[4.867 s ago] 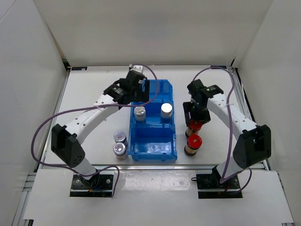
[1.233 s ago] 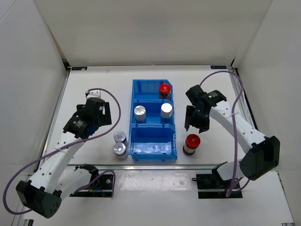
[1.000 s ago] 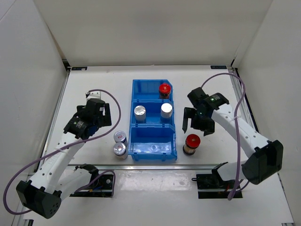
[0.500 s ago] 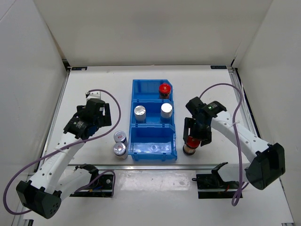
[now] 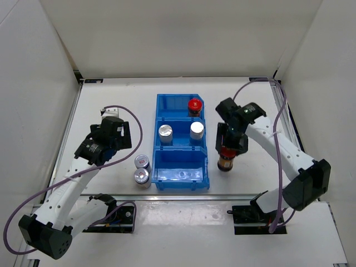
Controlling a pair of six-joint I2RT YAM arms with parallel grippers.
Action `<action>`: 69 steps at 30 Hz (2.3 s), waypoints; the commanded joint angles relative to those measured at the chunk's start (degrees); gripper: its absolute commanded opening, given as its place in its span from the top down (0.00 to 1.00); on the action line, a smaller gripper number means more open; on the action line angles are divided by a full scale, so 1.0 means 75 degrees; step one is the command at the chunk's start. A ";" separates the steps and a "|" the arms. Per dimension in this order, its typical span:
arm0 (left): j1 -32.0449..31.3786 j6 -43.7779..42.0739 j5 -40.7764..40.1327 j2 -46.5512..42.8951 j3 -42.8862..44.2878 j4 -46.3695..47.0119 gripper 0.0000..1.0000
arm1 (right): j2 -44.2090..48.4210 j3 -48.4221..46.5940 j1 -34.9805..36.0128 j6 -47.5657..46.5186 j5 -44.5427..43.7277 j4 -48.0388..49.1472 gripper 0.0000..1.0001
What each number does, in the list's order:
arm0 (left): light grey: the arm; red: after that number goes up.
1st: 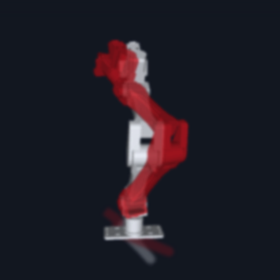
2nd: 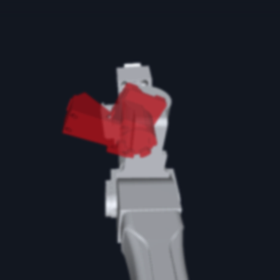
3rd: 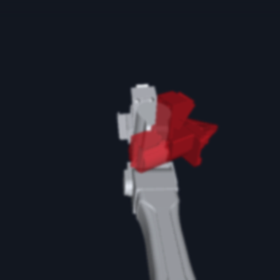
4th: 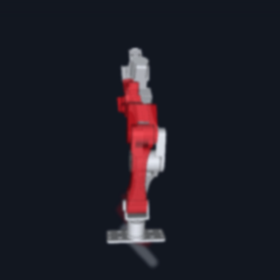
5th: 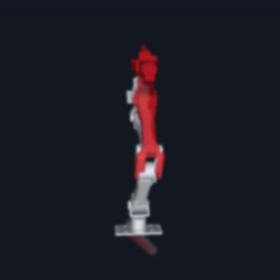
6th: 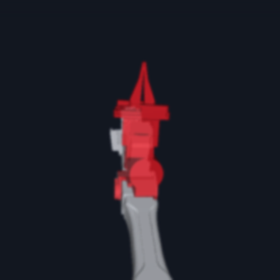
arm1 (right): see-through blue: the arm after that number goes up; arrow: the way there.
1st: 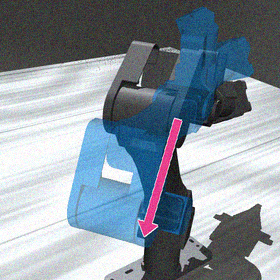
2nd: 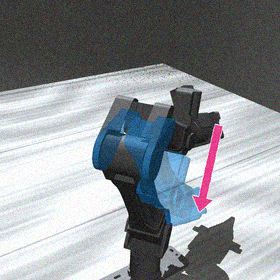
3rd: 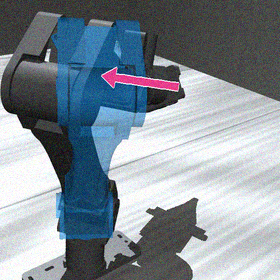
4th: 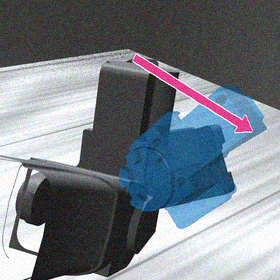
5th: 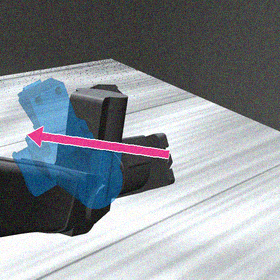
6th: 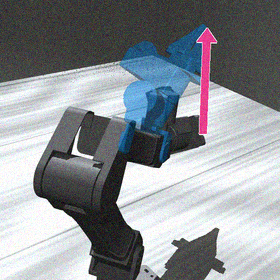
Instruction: Organize the condiment bottles
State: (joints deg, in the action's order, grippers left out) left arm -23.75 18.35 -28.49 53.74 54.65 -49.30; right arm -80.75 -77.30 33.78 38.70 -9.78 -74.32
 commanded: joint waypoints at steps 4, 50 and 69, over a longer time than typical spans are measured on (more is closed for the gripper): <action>-0.0033 0.0061 -0.0127 -0.0169 -0.0092 0.0069 0.00 | -0.0927 -0.3108 -0.0132 -0.1220 -0.1367 -0.0215 1.00; -0.0174 -0.0161 -0.0361 0.0440 0.0811 -0.0564 0.00 | -0.8885 -1.2838 0.0816 -0.4153 -0.0441 0.0840 1.00; -0.0174 -0.0150 -0.0279 0.0792 0.0963 -0.0634 0.00 | -0.9366 -1.2604 0.0664 -0.3941 0.0425 0.0840 0.21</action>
State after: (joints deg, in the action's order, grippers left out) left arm -24.88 16.99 -30.35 59.61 59.79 -53.63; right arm -152.86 -170.74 38.98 8.69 -8.93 -70.17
